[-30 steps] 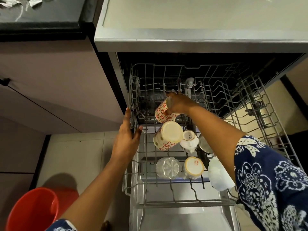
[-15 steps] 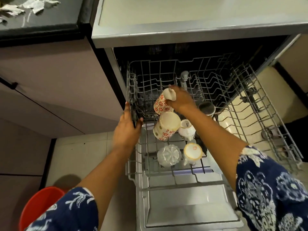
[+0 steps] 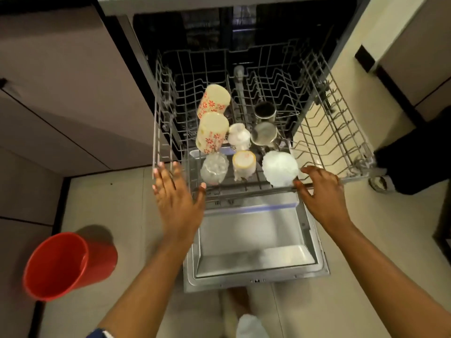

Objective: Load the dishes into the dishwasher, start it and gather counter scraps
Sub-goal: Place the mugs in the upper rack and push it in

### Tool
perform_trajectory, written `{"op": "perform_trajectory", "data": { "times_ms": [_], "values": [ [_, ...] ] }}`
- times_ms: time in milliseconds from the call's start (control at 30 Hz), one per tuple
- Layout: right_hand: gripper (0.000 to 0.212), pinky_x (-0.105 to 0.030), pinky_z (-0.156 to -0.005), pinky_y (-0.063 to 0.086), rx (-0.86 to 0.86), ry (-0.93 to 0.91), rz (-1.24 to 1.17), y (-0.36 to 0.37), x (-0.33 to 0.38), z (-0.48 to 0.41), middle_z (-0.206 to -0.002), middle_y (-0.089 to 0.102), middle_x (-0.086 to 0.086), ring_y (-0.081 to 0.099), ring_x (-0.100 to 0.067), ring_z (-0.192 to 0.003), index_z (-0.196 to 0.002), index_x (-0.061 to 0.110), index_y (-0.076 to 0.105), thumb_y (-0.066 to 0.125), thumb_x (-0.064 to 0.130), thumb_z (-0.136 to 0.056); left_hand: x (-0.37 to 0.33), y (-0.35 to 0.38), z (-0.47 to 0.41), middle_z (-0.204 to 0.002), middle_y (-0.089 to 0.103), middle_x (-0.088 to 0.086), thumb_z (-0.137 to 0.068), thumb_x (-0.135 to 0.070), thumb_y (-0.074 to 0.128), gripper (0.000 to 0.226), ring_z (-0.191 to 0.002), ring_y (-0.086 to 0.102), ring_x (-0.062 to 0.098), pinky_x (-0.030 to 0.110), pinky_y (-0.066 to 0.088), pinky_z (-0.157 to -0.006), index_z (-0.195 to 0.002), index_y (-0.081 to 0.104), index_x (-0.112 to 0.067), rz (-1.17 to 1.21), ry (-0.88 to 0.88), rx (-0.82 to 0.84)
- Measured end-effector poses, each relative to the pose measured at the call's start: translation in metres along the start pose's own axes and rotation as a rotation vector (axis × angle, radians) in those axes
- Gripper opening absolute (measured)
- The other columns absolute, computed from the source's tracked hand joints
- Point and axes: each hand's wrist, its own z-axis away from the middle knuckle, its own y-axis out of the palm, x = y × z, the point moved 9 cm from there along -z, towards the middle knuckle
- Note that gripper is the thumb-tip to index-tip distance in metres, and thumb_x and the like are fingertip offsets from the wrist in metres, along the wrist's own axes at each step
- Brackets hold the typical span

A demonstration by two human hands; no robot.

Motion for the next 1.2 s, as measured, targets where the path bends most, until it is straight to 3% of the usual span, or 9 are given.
{"op": "perform_trajectory", "data": {
  "times_ms": [100,200,267,400,633,800,933,1100,1200],
  "values": [
    [0.055,-0.051,-0.112,0.015,0.012,-0.011,0.084,0.005,-0.021,0.011,-0.135,0.05,-0.008,0.041,-0.027,-0.129,-0.127,0.018,0.052,0.034,0.055,-0.091,-0.023,0.038,0.035,-0.155,-0.022,0.003,-0.089,-0.066,0.013,0.08,-0.142,-0.025,0.017,0.036,-0.021,-0.112,-0.152,-0.006,-0.02,-0.044,0.094,0.072],
    [0.07,-0.047,-0.114,-0.004,0.04,-0.064,0.143,0.015,-0.029,0.009,-0.153,0.028,-0.005,0.019,-0.023,-0.143,-0.142,0.022,0.036,0.016,0.064,-0.089,-0.032,0.06,0.047,-0.16,0.003,0.005,-0.093,-0.062,0.013,0.073,-0.147,-0.008,0.019,0.04,-0.009,-0.117,-0.153,0.014,-0.019,-0.071,0.105,0.063],
    [0.07,-0.046,-0.114,-0.008,0.022,-0.144,0.183,0.018,-0.029,0.005,-0.156,0.02,-0.004,0.012,-0.021,-0.145,-0.147,0.023,0.027,0.011,0.064,-0.091,-0.035,0.063,0.045,-0.158,0.016,0.008,-0.096,-0.061,0.012,0.071,-0.147,0.004,0.024,0.041,-0.004,-0.118,-0.15,0.025,-0.017,-0.079,0.075,0.001],
    [0.064,-0.046,-0.115,-0.002,-0.085,-0.281,0.213,0.022,-0.03,-0.004,-0.156,0.021,-0.003,0.012,-0.02,-0.144,-0.148,0.022,0.025,0.025,0.057,-0.094,-0.034,0.071,0.034,-0.159,0.01,0.007,-0.094,-0.065,0.012,0.073,-0.146,-0.004,0.021,0.036,-0.016,-0.115,-0.151,0.02,-0.021,-0.108,0.028,-0.09],
    [0.053,-0.045,-0.113,0.004,-0.318,-0.461,0.179,0.022,-0.026,-0.014,-0.153,0.022,0.003,0.006,-0.014,-0.145,-0.145,0.025,0.029,0.03,0.049,-0.098,-0.035,0.072,0.025,-0.16,0.008,0.007,-0.095,-0.062,0.015,0.07,-0.147,-0.005,0.021,0.046,-0.006,-0.117,-0.151,0.019,-0.02,-0.097,0.004,-0.253],
    [0.048,-0.045,-0.112,0.007,-0.346,-0.496,0.157,0.024,-0.018,-0.056,-0.152,0.03,0.003,0.012,-0.015,-0.145,-0.141,0.023,0.037,0.033,0.046,-0.099,-0.046,0.069,-0.016,-0.16,0.008,0.004,-0.096,-0.056,0.022,0.065,-0.147,-0.004,0.021,0.045,-0.005,-0.118,-0.151,0.019,-0.022,-0.098,0.015,-0.272],
    [0.048,-0.044,-0.112,0.007,-0.339,-0.499,0.122,0.027,-0.012,-0.102,-0.149,0.035,0.002,0.02,-0.017,-0.142,-0.139,0.022,0.041,0.03,0.046,-0.099,-0.053,0.071,-0.061,-0.16,0.008,0.003,-0.094,-0.064,0.012,0.071,-0.147,-0.005,0.02,0.038,-0.01,-0.117,-0.151,0.018,-0.023,-0.115,0.0,-0.259],
    [0.048,-0.047,-0.112,0.012,-0.366,-0.532,0.107,0.031,-0.007,-0.155,-0.15,0.034,0.003,0.021,-0.017,-0.142,-0.141,0.023,0.039,0.028,0.046,-0.1,-0.063,0.074,-0.113,-0.161,0.001,0.001,-0.094,-0.063,0.015,0.07,-0.146,-0.01,0.02,0.042,-0.009,-0.117,-0.152,0.008,-0.024,-0.096,0.024,-0.271],
    [0.049,-0.045,-0.112,0.006,-0.413,-0.592,0.149,0.033,-0.002,-0.183,-0.151,0.031,0.0,0.022,-0.02,-0.142,-0.144,0.021,0.035,0.029,0.043,-0.101,-0.067,0.075,-0.144,-0.161,-0.001,0.002,-0.094,-0.059,0.02,0.069,-0.146,-0.013,0.02,0.043,-0.013,-0.115,-0.152,0.008,-0.024,-0.048,0.074,-0.276]
  ]
}}
